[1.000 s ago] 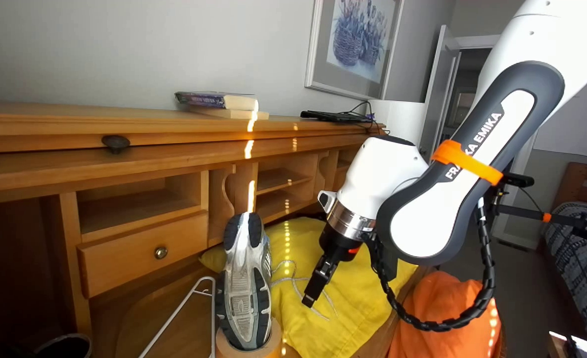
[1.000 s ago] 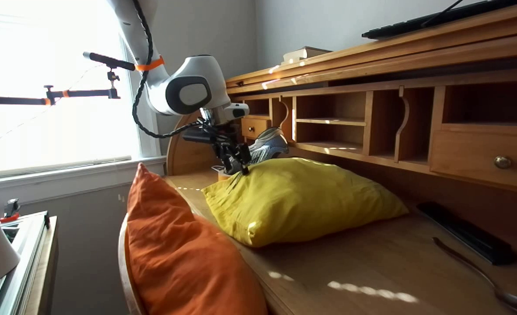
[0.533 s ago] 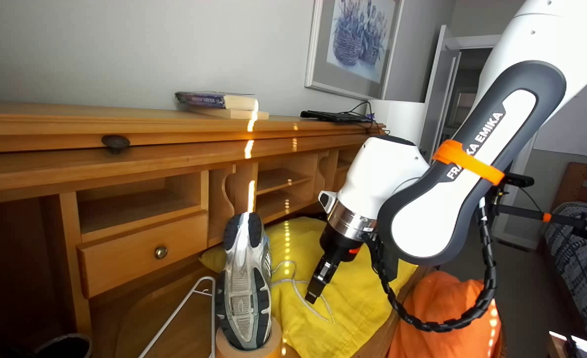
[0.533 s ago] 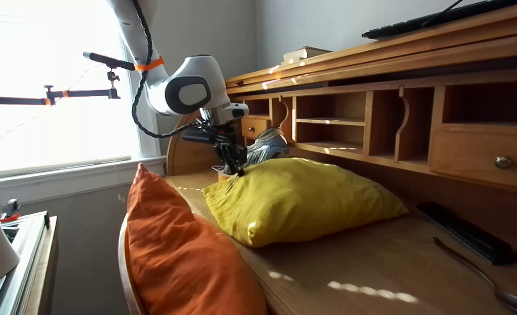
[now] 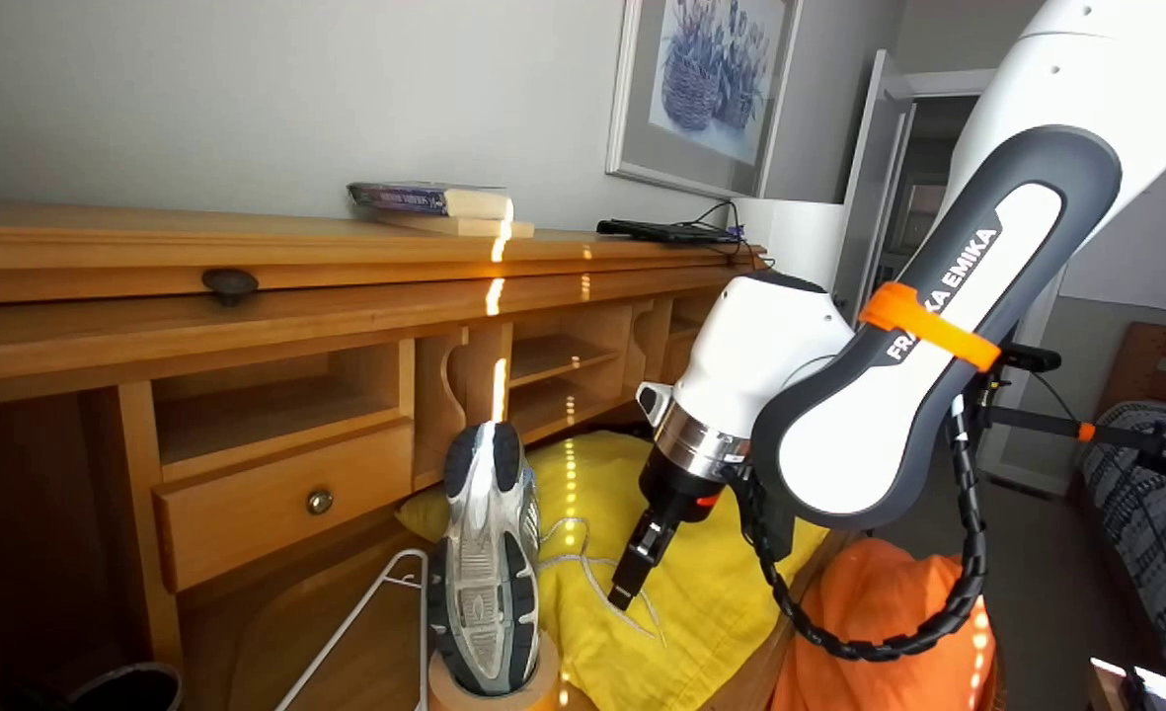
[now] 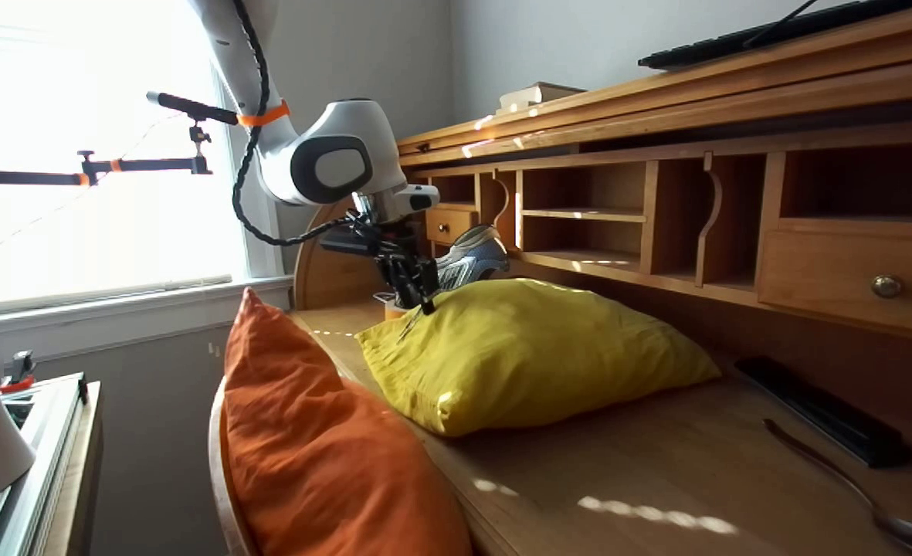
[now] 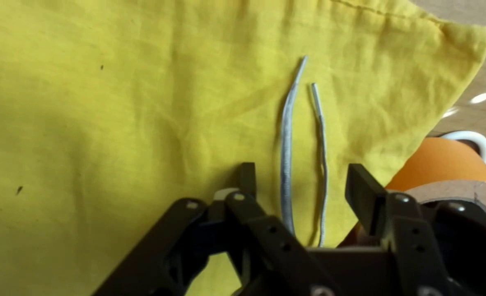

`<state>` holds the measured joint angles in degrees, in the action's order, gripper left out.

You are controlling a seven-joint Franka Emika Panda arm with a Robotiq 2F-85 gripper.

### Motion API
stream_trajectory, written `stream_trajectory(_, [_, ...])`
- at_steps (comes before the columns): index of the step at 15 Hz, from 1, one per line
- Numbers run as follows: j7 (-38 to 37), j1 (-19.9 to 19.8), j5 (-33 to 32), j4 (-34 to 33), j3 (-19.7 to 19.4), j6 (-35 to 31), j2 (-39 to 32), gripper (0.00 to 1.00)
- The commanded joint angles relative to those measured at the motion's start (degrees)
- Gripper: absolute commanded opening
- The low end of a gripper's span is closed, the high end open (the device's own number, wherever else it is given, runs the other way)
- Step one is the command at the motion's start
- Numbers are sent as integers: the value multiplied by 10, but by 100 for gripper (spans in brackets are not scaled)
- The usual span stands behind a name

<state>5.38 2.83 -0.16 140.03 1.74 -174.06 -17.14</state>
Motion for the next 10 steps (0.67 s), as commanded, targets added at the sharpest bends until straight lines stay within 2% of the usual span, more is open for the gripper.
stream_trajectory(1, [-26, 16, -19, 3, -16, 9, -3, 57])
stream_trajectory(4, [-29, 22, -18, 1, -19, 10, -9, 47])
stream_trajectory(5, [-31, 23, -19, 1, -21, 10, -11, 38])
stream_trajectory(6, [-32, 25, -19, 1, -22, 10, -11, 40])
stream_trajectory(8, [-35, 29, -20, 0, -26, 9, -13, 36])
stream_trajectory(9, [-37, 31, -21, 0, -28, 9, -14, 39])
stream_trajectory(10, [-40, 34, -23, 0, -32, 8, -16, 37])
